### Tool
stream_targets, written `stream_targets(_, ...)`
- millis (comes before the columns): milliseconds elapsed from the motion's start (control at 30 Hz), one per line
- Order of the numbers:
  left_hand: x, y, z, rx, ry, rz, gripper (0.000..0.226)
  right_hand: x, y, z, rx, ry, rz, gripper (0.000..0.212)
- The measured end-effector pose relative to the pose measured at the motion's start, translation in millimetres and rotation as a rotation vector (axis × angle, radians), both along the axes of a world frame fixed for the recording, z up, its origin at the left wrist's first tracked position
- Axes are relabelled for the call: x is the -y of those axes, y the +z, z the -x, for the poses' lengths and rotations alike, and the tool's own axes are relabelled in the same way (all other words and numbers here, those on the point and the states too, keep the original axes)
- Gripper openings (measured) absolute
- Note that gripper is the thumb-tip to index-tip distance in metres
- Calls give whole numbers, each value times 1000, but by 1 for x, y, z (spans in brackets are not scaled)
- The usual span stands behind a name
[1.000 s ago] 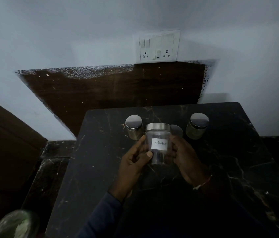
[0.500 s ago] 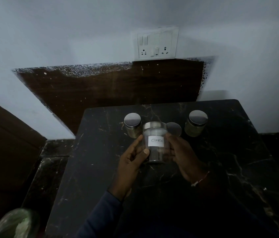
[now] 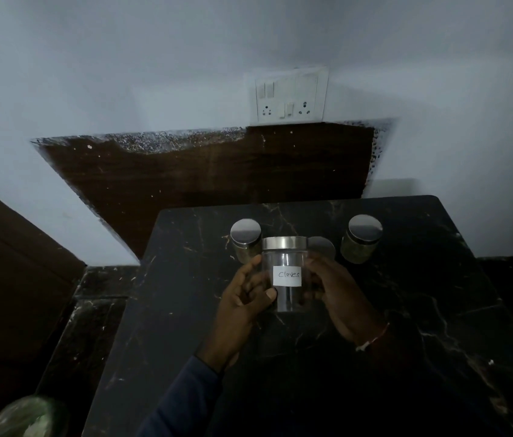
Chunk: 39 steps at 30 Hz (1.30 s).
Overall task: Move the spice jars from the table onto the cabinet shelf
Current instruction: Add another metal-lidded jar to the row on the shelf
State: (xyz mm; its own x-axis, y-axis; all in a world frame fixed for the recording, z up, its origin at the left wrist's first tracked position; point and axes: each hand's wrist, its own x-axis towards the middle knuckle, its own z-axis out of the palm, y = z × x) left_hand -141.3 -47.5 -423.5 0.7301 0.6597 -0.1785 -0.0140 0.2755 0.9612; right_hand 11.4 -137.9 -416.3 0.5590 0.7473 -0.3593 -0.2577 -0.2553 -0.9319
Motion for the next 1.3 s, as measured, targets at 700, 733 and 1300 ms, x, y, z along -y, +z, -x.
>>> stream_targets(700, -119, 436, -101, 275, 52, -1365, 99, -86, 438, -105, 1099, 40, -737, 60)
stream_targets(733, -125, 449, -109, 269, 75, -1383, 101, -94, 451, -110, 1126, 26, -735, 59)
stream_targets(1300, -204, 495, -223, -250, 162, -1745, 91, -173, 487, -197, 1291, 4, -354, 42)
